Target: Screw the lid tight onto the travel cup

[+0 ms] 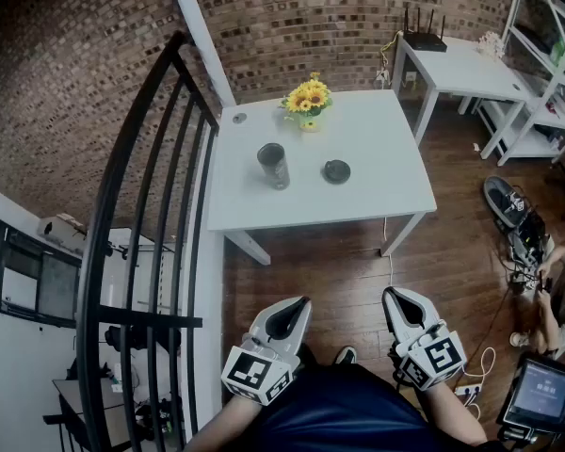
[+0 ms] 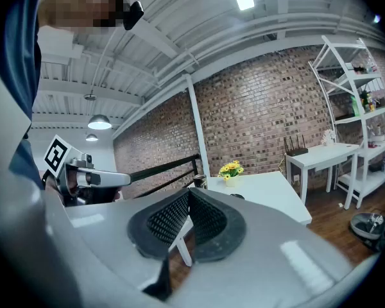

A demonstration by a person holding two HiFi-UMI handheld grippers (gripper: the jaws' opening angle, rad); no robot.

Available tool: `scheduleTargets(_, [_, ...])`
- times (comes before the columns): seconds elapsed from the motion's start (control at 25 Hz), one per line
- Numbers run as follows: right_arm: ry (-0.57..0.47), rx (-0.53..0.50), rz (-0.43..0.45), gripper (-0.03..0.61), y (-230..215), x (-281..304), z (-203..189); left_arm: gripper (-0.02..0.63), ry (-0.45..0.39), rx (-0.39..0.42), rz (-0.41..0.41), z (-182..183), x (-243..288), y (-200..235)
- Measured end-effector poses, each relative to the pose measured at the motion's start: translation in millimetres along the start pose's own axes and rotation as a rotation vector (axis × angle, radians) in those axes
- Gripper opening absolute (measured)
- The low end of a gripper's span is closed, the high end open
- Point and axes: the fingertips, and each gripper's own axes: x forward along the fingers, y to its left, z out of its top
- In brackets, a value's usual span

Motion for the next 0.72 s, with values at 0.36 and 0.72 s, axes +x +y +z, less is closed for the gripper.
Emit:
scheduleTargets(0.36, [0.061, -0.015, -0.059, 0.011, -29, 88, 1, 0.005, 0.001, -0.029, -0.025, 9, 57, 89])
scheduleTargets(0.72, [0.188, -0.087, -0.193, 0.012, -79, 224, 9, 0.159, 0.084, -0.014, -0.031, 18, 131, 257])
